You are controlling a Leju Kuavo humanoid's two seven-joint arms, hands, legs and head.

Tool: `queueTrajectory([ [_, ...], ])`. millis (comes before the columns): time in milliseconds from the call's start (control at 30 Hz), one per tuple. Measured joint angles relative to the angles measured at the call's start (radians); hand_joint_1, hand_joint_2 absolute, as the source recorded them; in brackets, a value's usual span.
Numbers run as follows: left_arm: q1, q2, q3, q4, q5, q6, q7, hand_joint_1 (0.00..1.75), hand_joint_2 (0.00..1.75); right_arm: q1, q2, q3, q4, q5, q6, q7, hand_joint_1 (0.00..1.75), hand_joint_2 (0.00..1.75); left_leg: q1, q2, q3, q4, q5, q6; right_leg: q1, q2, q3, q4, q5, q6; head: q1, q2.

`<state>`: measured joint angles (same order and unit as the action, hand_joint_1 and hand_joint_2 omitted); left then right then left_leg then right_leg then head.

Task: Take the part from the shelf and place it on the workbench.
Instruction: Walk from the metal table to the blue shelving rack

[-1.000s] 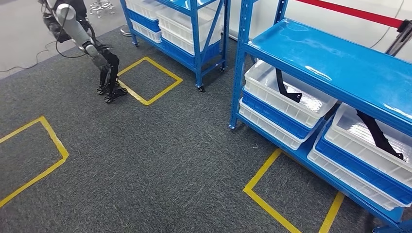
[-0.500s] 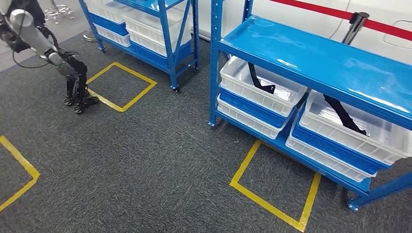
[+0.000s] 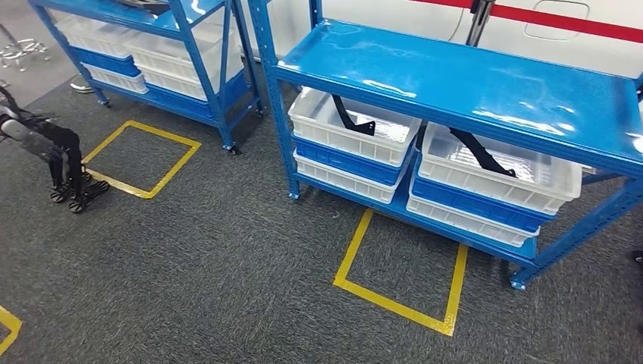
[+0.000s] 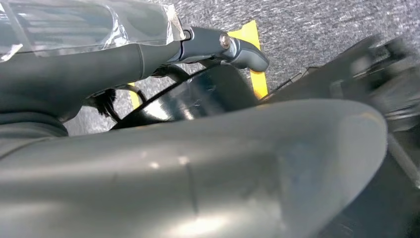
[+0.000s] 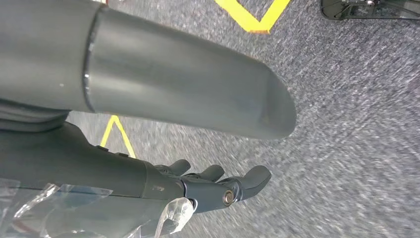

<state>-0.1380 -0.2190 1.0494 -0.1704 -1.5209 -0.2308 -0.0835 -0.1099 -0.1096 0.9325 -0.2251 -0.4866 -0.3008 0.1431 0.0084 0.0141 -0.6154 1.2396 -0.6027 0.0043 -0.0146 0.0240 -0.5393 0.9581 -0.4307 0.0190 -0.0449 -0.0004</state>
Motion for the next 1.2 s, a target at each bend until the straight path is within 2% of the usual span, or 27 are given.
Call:
queueTrajectory([
  [33,0.0,0.0,0.0,0.001,0.0,0.0,-0.001,0.0,0.0,0.001,0.0,0.0,0.0,-0.002,-0.001,-0.001,0.0,0.0,0.0,-0.003,-0.009,0.012,0.008,0.002,0.001,0.014,0.0,0.0,0.001,-0.001,0.0,0.0],
  [67,0.0,0.0,0.0,0.001,0.0,0.0,-0.001,0.0,0.0,0.002,0.001,0.0,0.0,-0.004,-0.003,-0.003,0.0,0.0,-0.001,-0.007,0.001,-0.017,0.034,0.007,0.003,0.028,0.001,0.0,0.001,-0.001,0.0,0.0],
  [100,-0.001,0.0,0.0,0.002,0.0,0.0,0.001,0.0,0.0,0.003,0.002,0.0,0.0,-0.006,-0.004,-0.006,0.0,0.0,-0.002,-0.017,0.028,-0.081,0.072,0.013,0.003,0.041,0.002,0.0,0.002,-0.001,0.0,0.0],
  [167,-0.003,0.0,0.0,0.002,0.0,0.0,0.011,0.0,0.0,0.002,0.008,0.0,0.0,-0.006,-0.004,-0.01,0.0,0.0,-0.006,-0.06,0.089,-0.222,0.136,0.03,0.005,0.065,0.003,0.0,0.003,0.002,-0.001,0.0],
  [233,-0.004,0.001,-0.001,0.002,0.0,0.0,0.022,0.0,0.0,0.002,0.015,0.0,0.0,-0.006,-0.004,-0.009,0.0,0.0,-0.011,-0.085,0.114,-0.285,0.156,0.04,0.004,0.085,-0.001,0.0,0.005,0.011,-0.001,0.0],
  [300,-0.007,-0.001,-0.001,0.002,0.0,0.0,0.025,0.0,0.0,0.007,0.017,0.0,0.001,-0.007,-0.004,-0.002,0.0,0.0,-0.013,-0.067,0.116,-0.294,0.161,0.045,0.004,0.1,-0.005,-0.003,0.008,0.023,-0.001,0.0],
  [367,-0.011,-0.006,-0.002,0.003,0.0,0.005,0.018,0.0,0.0,0.008,0.016,0.0,0.002,-0.008,-0.005,0.003,0.0,0.0,-0.009,-0.045,0.118,-0.305,0.17,0.053,0.004,0.068,-0.021,0.028,-0.014,0.033,0.001,0.0],
  [433,-0.012,-0.012,-0.002,0.006,0.0,0.01,0.008,0.0,0.0,0.004,0.017,0.0,0.003,-0.009,-0.006,0.004,0.0,0.0,-0.007,-0.018,0.118,-0.31,0.174,0.059,0.003,0.014,-0.071,0.139,-0.078,0.043,0.004,0.0],
  [467,-0.011,-0.014,-0.002,0.007,0.0,0.01,0.003,0.0,0.0,0.003,0.017,0.0,0.003,-0.009,-0.006,0.005,0.0,0.0,-0.007,-0.004,0.117,-0.31,0.173,0.06,0.001,-0.001,-0.105,0.211,-0.113,0.048,0.005,0.0],
  [500,-0.011,-0.017,-0.002,0.009,0.0,0.01,-0.003,0.0,0.0,0.002,0.017,0.0,0.003,-0.01,-0.007,0.005,0.0,0.0,-0.008,0.011,0.116,-0.309,0.173,0.06,0.0,-0.008,-0.132,0.267,-0.133,0.053,0.006,0.0],
  [533,-0.012,-0.02,-0.002,0.011,0.0,0.01,-0.008,0.0,0.0,0.002,0.016,0.0,0.003,-0.01,-0.007,0.005,0.0,0.0,-0.007,0.024,0.115,-0.309,0.172,0.06,-0.002,-0.012,-0.142,0.29,-0.135,0.058,0.006,0.0],
  [567,-0.013,-0.023,-0.002,0.013,0.0,0.01,-0.013,0.0,0.0,0.003,0.014,0.0,0.003,-0.01,-0.007,0.005,0.0,0.0,-0.006,0.035,0.116,-0.308,0.171,0.059,-0.005,-0.017,-0.131,0.273,-0.118,0.062,0.006,0.0],
  [600,-0.015,-0.027,-0.002,0.015,0.0,0.01,-0.016,0.0,0.0,0.003,0.012,0.0,0.003,-0.011,-0.007,0.005,0.0,0.0,-0.004,0.045,0.118,-0.307,0.169,0.056,-0.008,-0.028,-0.1,0.217,-0.086,0.067,0.006,0.0],
  [667,-0.017,-0.034,-0.002,0.018,0.0,0.021,-0.017,0.0,0.0,0.002,0.008,0.0,0.003,-0.012,-0.007,0.006,0.0,0.0,-0.006,0.063,0.121,-0.301,0.161,0.045,-0.011,-0.074,-0.024,0.074,-0.028,0.07,0.006,0.0],
  [700,-0.018,-0.036,-0.002,0.019,0.0,0.029,-0.018,0.0,0.0,0.001,0.008,0.0,0.003,-0.013,-0.007,0.006,0.0,0.0,-0.008,0.071,0.122,-0.298,0.156,0.039,-0.011,-0.09,-0.001,0.028,-0.013,0.064,0.006,0.0],
  [733,-0.018,-0.037,-0.002,0.02,0.0,0.039,-0.018,0.0,0.0,0.0,0.007,0.0,0.003,-0.014,-0.007,0.005,0.0,0.0,-0.011,0.079,0.124,-0.296,0.152,0.033,-0.01,-0.097,0.006,0.008,-0.009,0.055,0.005,0.0],
  [800,-0.02,-0.039,-0.002,0.024,0.0,0.065,-0.019,0.0,0.0,0.0,0.005,0.0,0.003,-0.014,-0.009,0.003,0.0,0.0,-0.009,0.095,0.128,-0.296,0.148,0.021,-0.006,-0.076,0.001,0.007,-0.007,0.033,0.004,0.0],
  [833,-0.02,-0.039,-0.002,0.025,0.0,0.081,-0.019,0.0,0.0,0.001,0.004,0.0,0.003,-0.014,-0.009,0.001,0.0,0.0,-0.006,0.088,0.128,-0.29,0.142,0.015,-0.006,-0.066,0.0,0.006,-0.006,0.026,0.003,0.0],
  [900,-0.022,-0.04,-0.002,0.031,0.0,0.1,-0.014,0.0,0.0,-0.001,0.003,0.0,0.003,-0.015,-0.01,0.0,0.0,0.0,0.0,0.047,0.105,-0.228,0.099,0.004,-0.008,-0.049,-0.002,0.003,0.0,0.013,0.002,0.0],
  [933,-0.023,-0.041,-0.002,0.034,0.0,0.102,-0.011,0.0,0.0,-0.002,0.003,0.0,0.003,-0.015,-0.01,0.0,0.0,0.0,0.001,0.022,0.078,-0.165,0.063,0.001,-0.008,-0.04,-0.004,0.003,0.002,0.009,0.0,0.0],
  [967,-0.023,-0.04,-0.002,0.036,0.0,0.102,-0.007,0.0,0.0,-0.003,0.003,0.0,0.003,-0.016,-0.01,0.0,0.0,0.0,0.002,0.008,0.043,-0.09,0.028,0.0,-0.006,-0.028,-0.006,0.004,0.004,0.005,0.0,0.0],
  [1000,-0.022,-0.039,-0.002,0.037,0.0,0.102,-0.003,0.0,0.0,-0.003,0.003,0.0,0.003,-0.017,-0.01,0.0,0.0,0.0,0.001,0.002,0.012,-0.025,0.005,0.0,-0.004,-0.016,-0.008,0.004,0.005,0.002,-0.001,0.0],
  [1033,-0.022,-0.039,-0.002,0.038,0.0,0.102,0.0,0.0,0.0,-0.003,0.003,0.0,0.003,-0.018,-0.01,0.0,0.0,0.0,0.001,-0.001,-0.007,0.01,0.0,0.002,-0.002,-0.002,-0.01,0.004,0.006,0.001,-0.002,0.0],
  [1067,-0.022,-0.038,-0.002,0.039,0.0,0.102,0.002,0.0,0.0,-0.002,0.004,0.0,0.003,-0.018,-0.01,0.0,0.0,0.0,0.0,-0.004,-0.007,0.006,0.015,0.006,-0.001,0.012,-0.01,0.005,0.007,0.001,-0.002,0.0],
  [1100,-0.022,-0.037,-0.002,0.04,0.0,0.102,0.004,0.0,0.0,-0.001,0.004,0.0,0.003,-0.018,-0.01,0.0,0.0,0.0,-0.002,-0.01,0.012,-0.04,0.047,0.012,0.001,0.025,-0.009,0.005,0.008,0.001,-0.003,0.0],
  [1167,-0.024,-0.037,-0.002,0.041,0.0,0.101,0.004,0.0,0.0,-0.002,0.006,0.0,0.003,-0.017,-0.01,0.001,0.0,0.0,-0.007,-0.049,0.074,-0.186,0.119,0.031,0.003,0.049,-0.008,0.005,0.01,0.005,-0.003,0.0],
  [1200,-0.025,-0.037,-0.002,0.041,0.0,0.099,0.004,0.0,0.0,-0.003,0.007,0.0,0.003,-0.016,-0.01,0.001,0.0,0.0,-0.01,-0.067,0.096,-0.242,0.142,0.038,0.003,0.059,-0.009,0.006,0.011,0.008,-0.003,0.0],
])
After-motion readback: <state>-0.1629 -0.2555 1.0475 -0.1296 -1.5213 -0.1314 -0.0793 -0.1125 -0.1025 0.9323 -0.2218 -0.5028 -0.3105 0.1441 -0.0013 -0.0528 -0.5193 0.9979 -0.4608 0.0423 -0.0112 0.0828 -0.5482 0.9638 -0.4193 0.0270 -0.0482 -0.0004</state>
